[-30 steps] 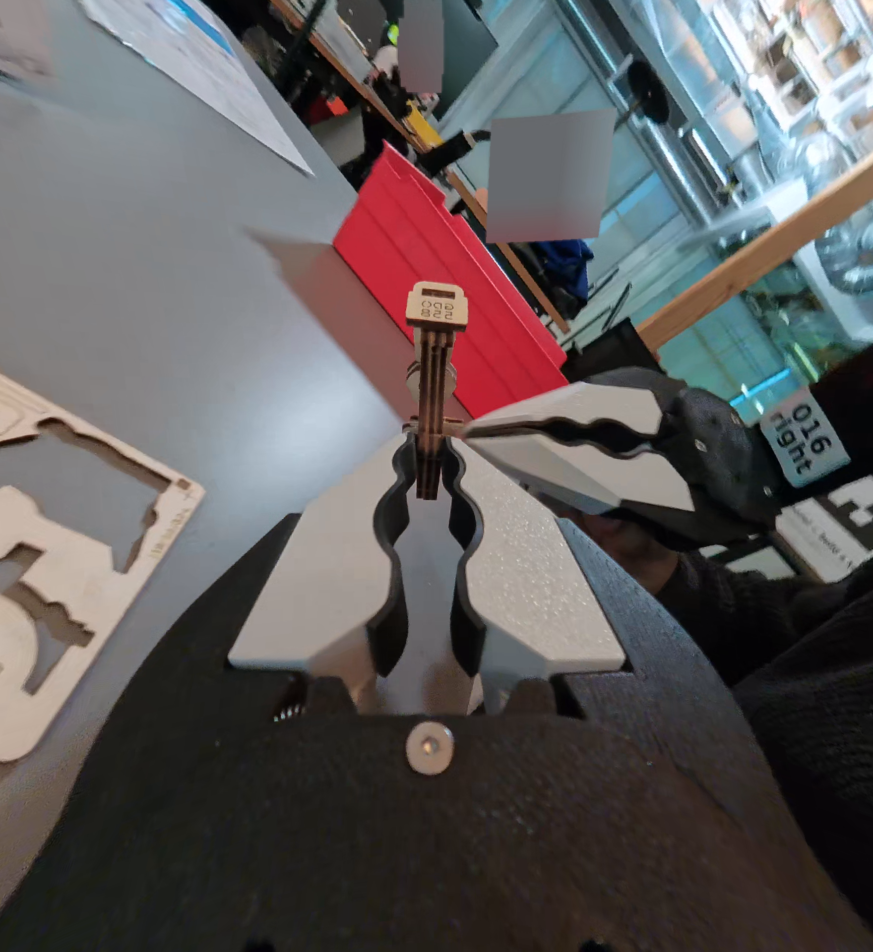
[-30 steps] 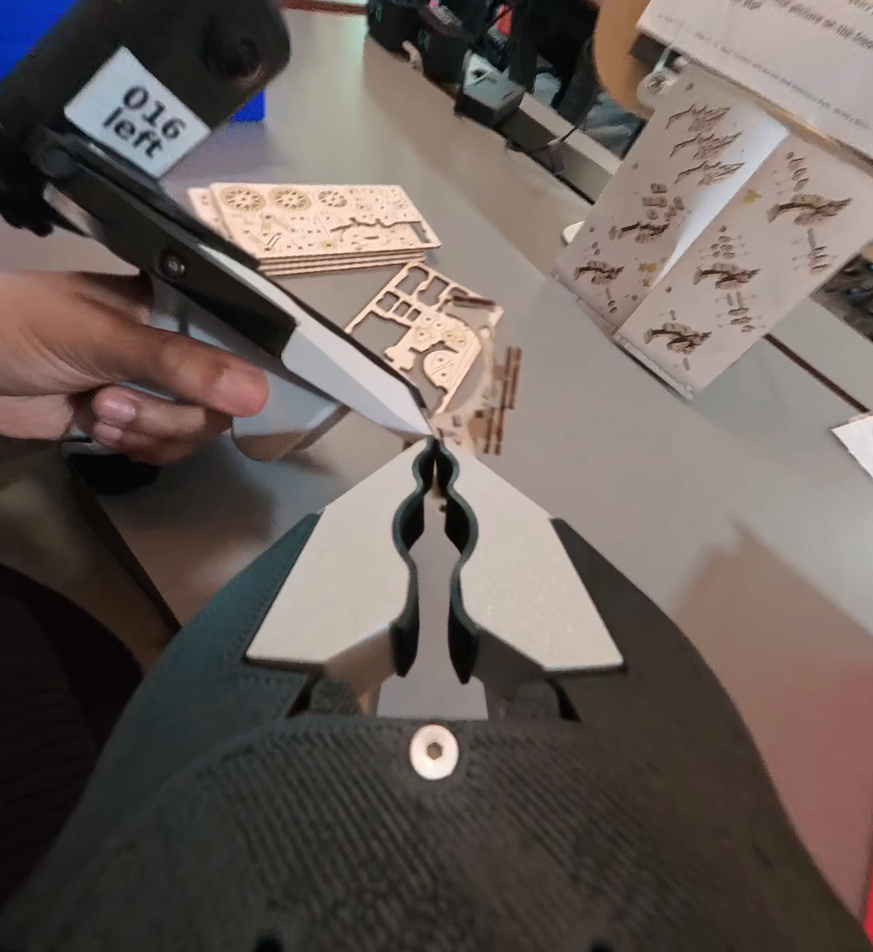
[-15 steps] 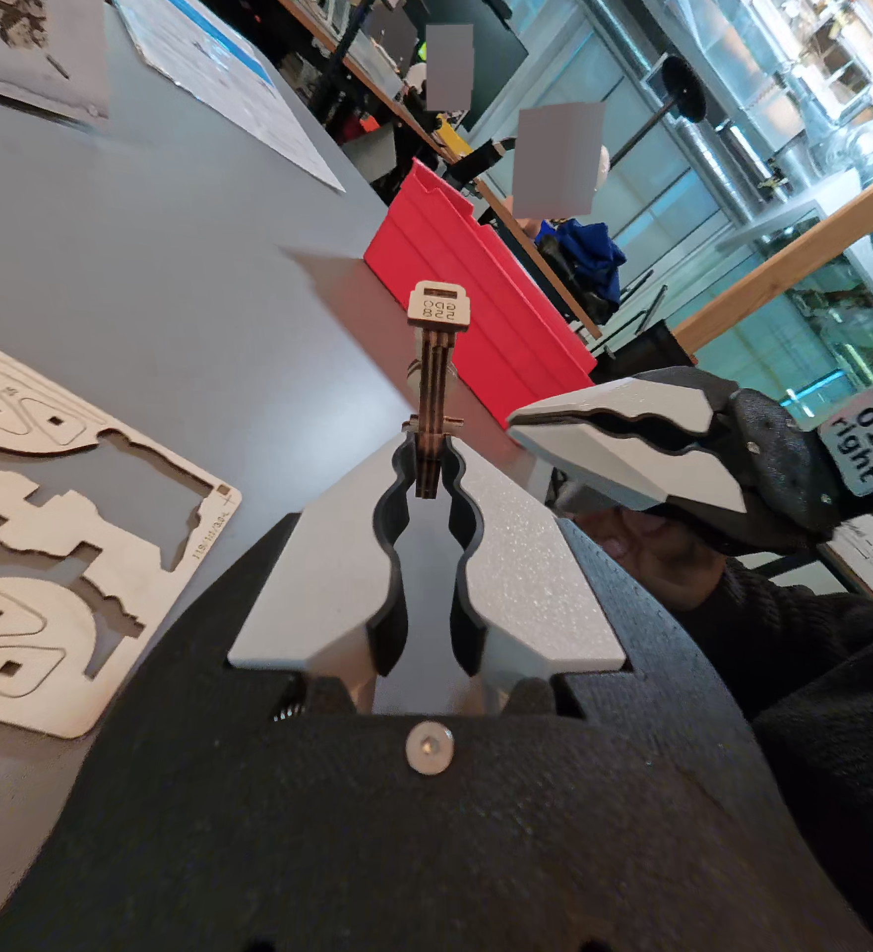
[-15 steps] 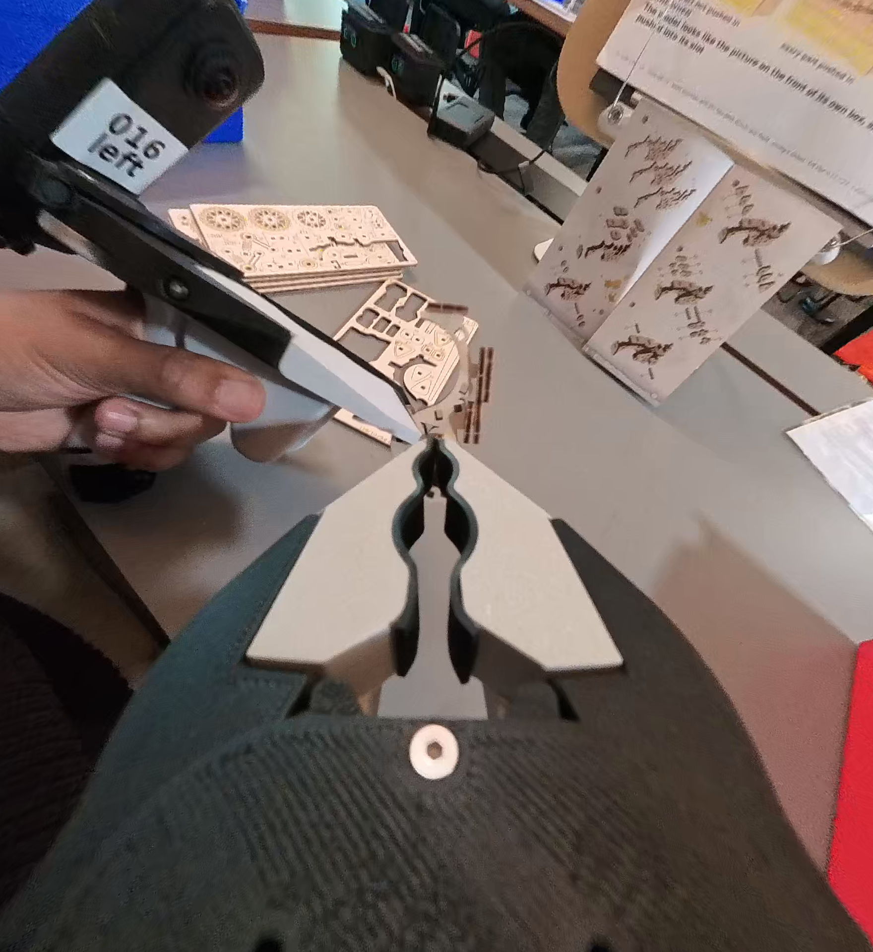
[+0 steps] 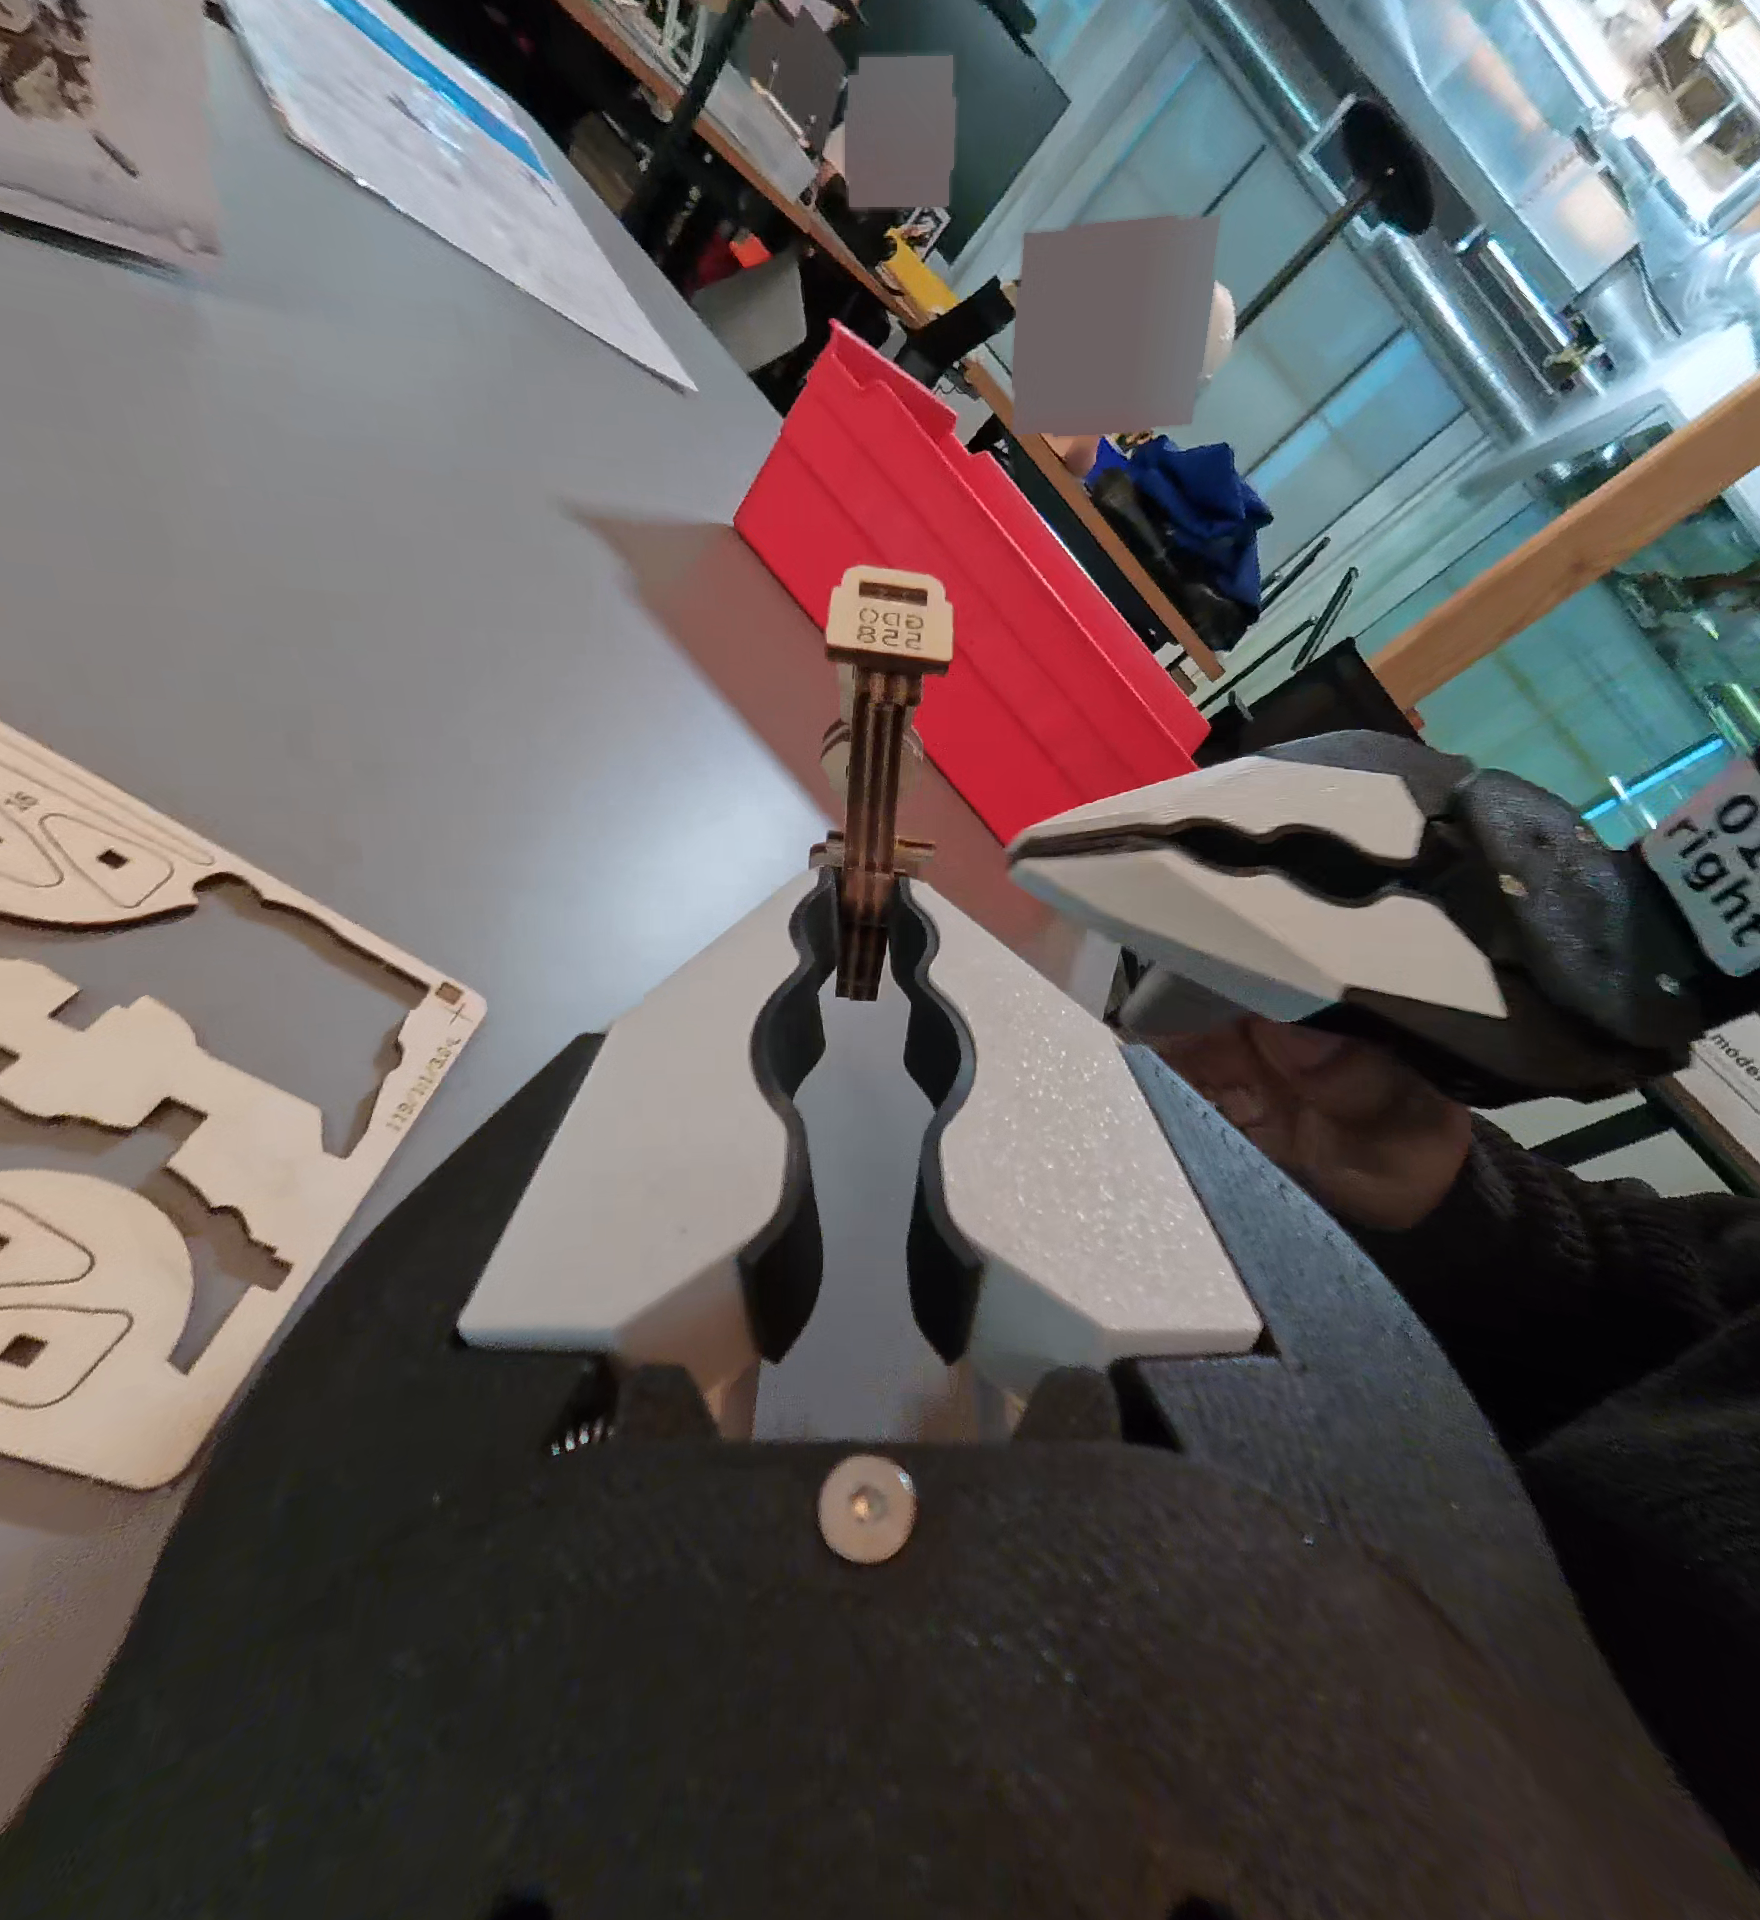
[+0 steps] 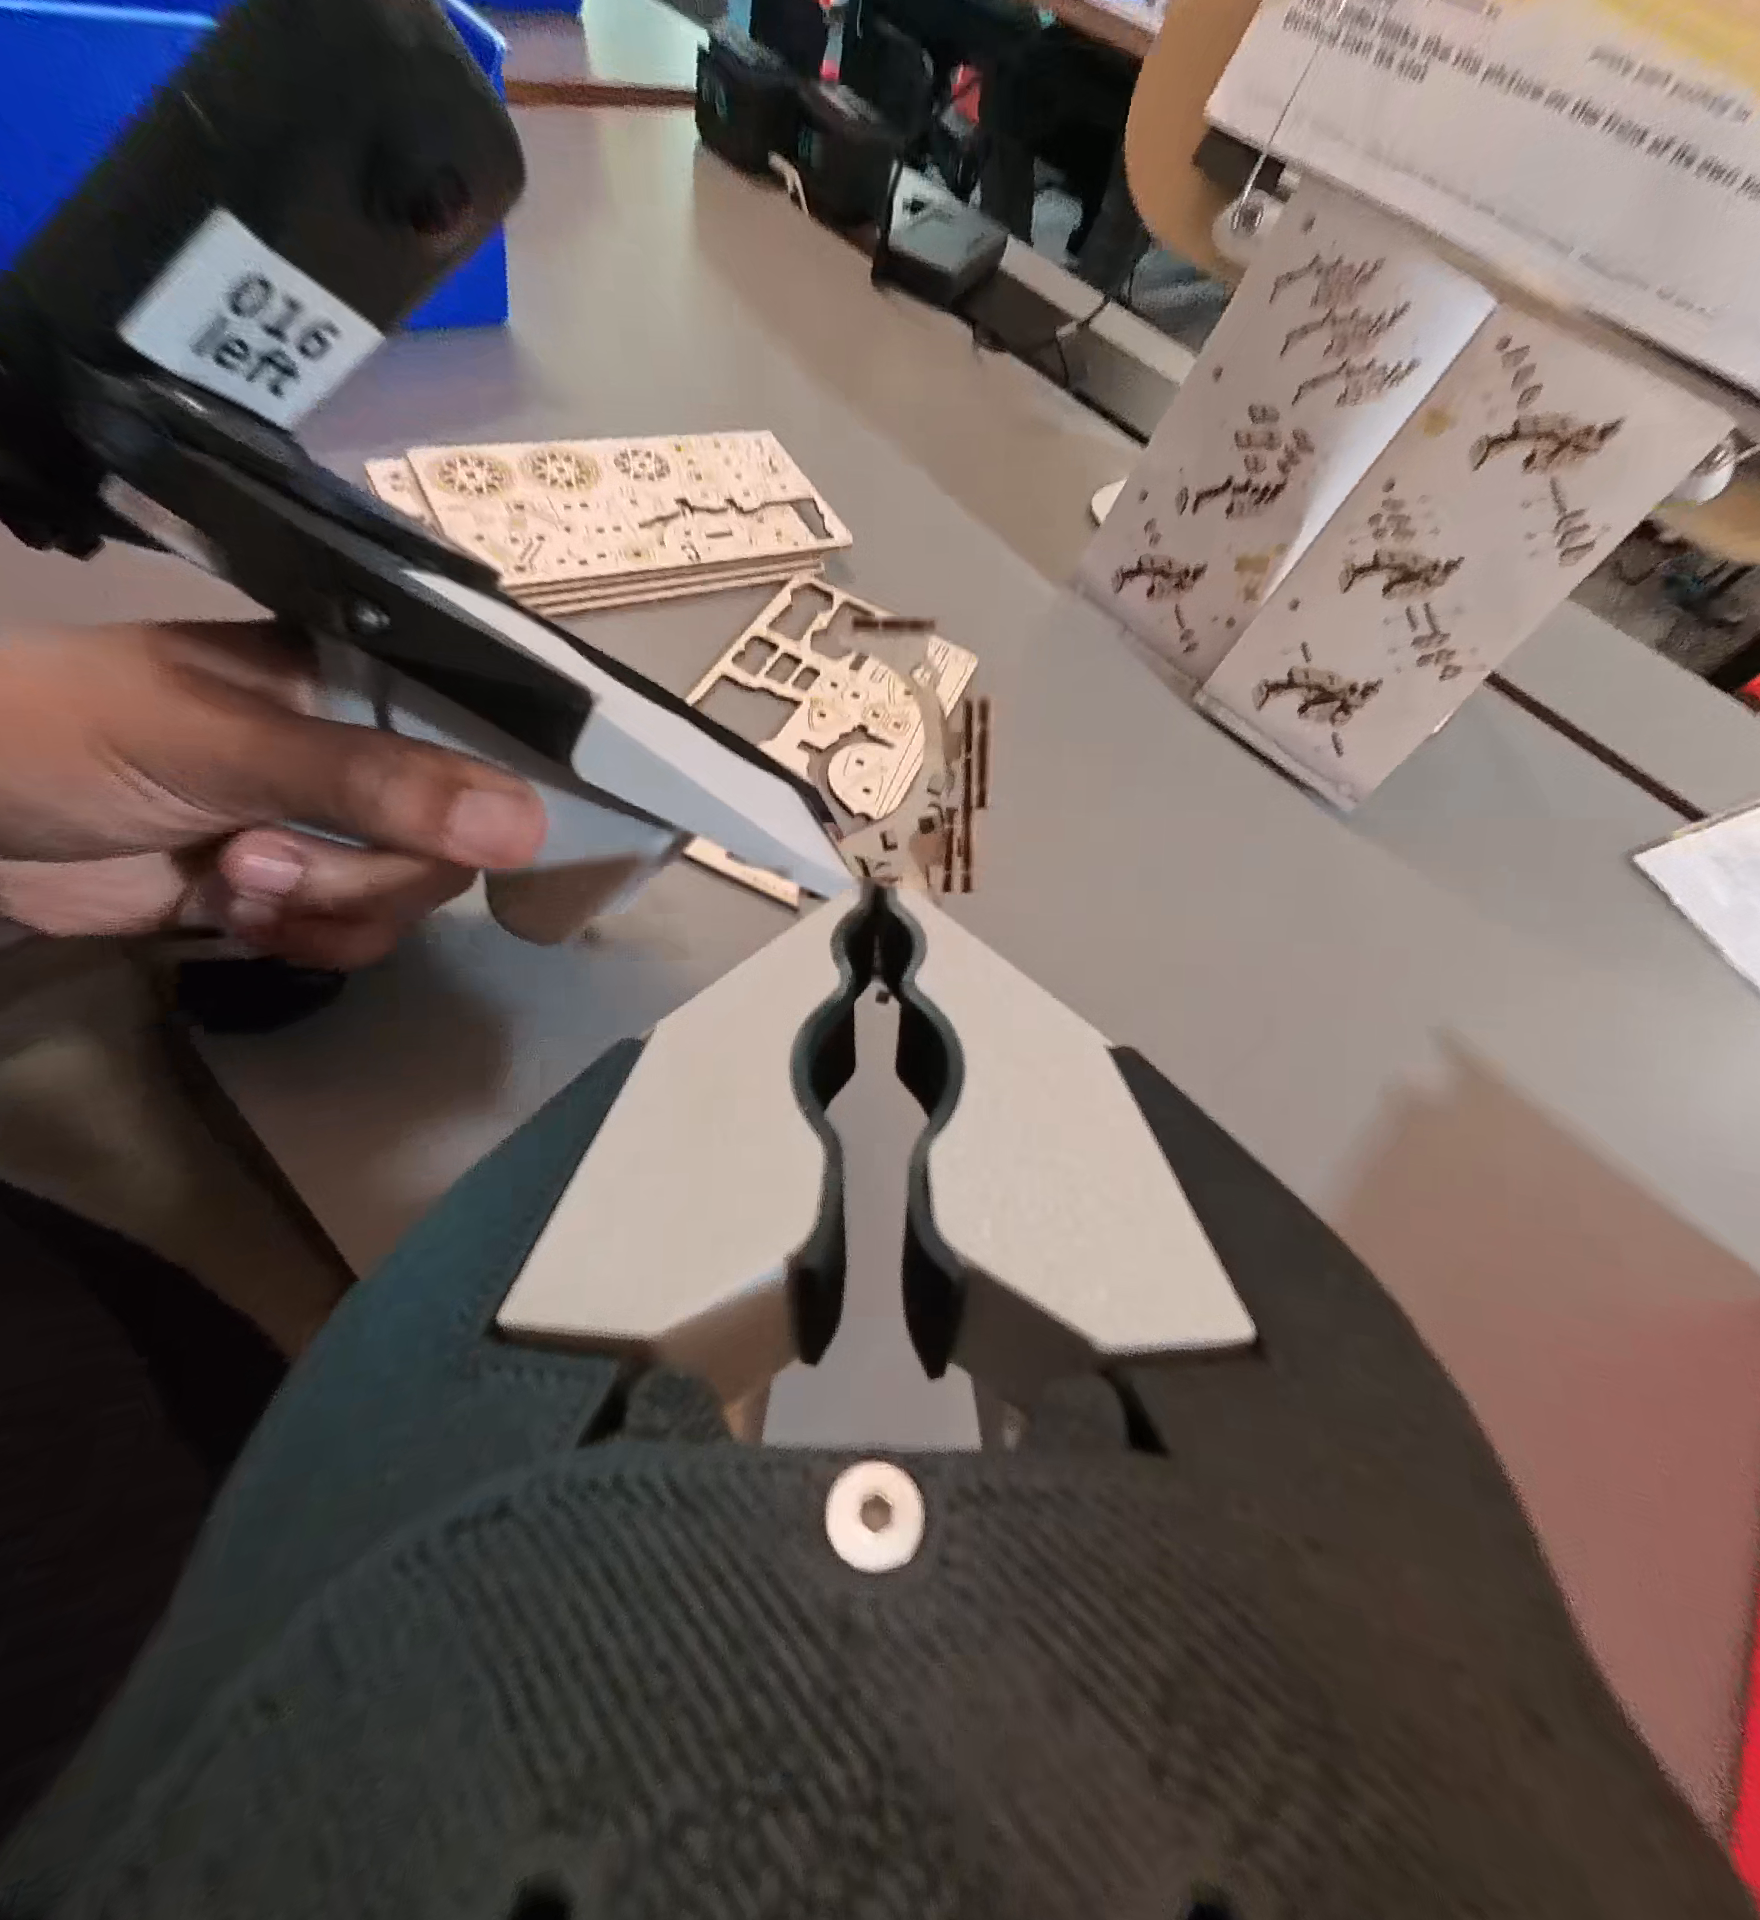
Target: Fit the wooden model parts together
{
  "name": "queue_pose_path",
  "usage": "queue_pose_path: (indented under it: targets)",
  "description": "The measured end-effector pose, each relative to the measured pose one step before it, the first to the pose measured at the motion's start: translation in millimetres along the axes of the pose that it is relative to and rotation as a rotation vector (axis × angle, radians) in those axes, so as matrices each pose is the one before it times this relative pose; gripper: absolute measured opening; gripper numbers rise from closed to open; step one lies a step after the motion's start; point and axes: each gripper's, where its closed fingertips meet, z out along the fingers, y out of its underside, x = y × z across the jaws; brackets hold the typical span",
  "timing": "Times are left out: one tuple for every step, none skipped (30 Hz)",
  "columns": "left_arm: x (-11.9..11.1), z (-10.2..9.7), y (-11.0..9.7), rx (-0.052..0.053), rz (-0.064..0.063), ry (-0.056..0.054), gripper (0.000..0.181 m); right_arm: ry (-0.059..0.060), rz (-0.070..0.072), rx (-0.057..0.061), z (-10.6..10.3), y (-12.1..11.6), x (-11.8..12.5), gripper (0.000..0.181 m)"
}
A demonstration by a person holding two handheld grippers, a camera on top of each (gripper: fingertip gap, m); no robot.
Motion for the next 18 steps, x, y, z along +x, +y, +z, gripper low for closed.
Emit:
queue_pose_path:
  targets:
    - [-2.48,-0.49,-0.86,0.0035,-0.0214,0.0019,0.008,0.0060,-0.0097,0.0140,-2.20,-3.59,-0.03,0.000]
    - [-2.63,-0.52,-1.52,0.0067,-0.0216,-0.0001,0.008,0.0078,-0.0140,0.0035,-0.78,-0.84,-0.12,0.000]
    - [-2.17,-0.28,-0.64,0.0014,-0.0138,0.0004,0.007,0.0041,-0.0135,-0.0049,0.48,1.31,-0.56,0.000]
    - [-1.88,-0.07,-0.39,0.0011,-0.0231,0.0047,0.008,-0.0009,-0.0113,0.0011,0.80,0.95,-1.03,0.000]
    - [-0.71,-0.11,-0.35,0.0023,-0.0404,0.0165,0.008,0.0044,-0.0085,0.0128,0.09,-0.69,-0.03,0.000]
    - [0.19,0.09,0.55,-0.0016,-0.0477,0.0260,0.007,0.0122,-0.0089,0.0191,-0.75,-2.16,1.56,0.000]
    - [0.69,0.42,1.20,-0.0037,-0.0590,0.0328,0.008,0.0146,-0.0137,0.0232,-1.35,-3.30,2.07,0.000]
    - [1.83,0.27,0.69,0.0016,-0.0773,0.0462,0.008,0.0202,-0.0180,0.0276,-1.52,-3.70,2.32,0.000]
    - [1.48,0.28,0.97,0.0005,-0.0803,0.0455,0.007,0.0222,-0.0209,0.0266,-1.20,-2.76,2.18,0.000]
    - [-0.64,0.10,1.04,0.0005,-0.0592,0.0237,0.007,0.0111,-0.0211,0.0192,-0.35,-1.06,0.31,0.000]
    - [-0.42,0.16,1.37,-0.0018,-0.0256,0.0125,0.007,-0.0002,-0.0147,0.0107,0.59,0.37,-1.31,0.000]
    - [1.10,0.74,1.48,-0.0061,-0.0050,0.0103,0.007,-0.0041,-0.0015,0.0049,1.15,1.16,-1.66,0.000]
    - [2.42,1.01,0.95,-0.0074,-0.0007,0.0110,0.007,-0.0134,0.0113,0.0029,1.47,1.16,-2.61,0.000]
    - [2.75,0.68,0.41,-0.0038,0.0019,0.0116,0.007,-0.0201,0.0169,0.0014,1.51,1.16,-3.22,0.000]
    - [2.03,0.15,0.05,-0.0010,0.0018,0.0081,0.007,-0.0157,0.0161,-0.0010,1.58,1.29,-2.02,0.000]
    - [0.56,-0.17,-0.21,0.0023,0.0000,0.0020,0.007,-0.0069,0.0134,0.0021,0.94,0.73,-0.32,0.000]
    - [0.49,-0.29,-0.54,0.0046,-0.0019,0.0049,0.007,-0.0026,0.0110,0.0106,0.14,-0.62,0.53,0.000]
    - [1.04,-0.09,0.00,-0.0001,-0.0106,0.0127,0.007,-0.0020,0.0082,0.0176,-0.82,-1.87,0.90,0.000]
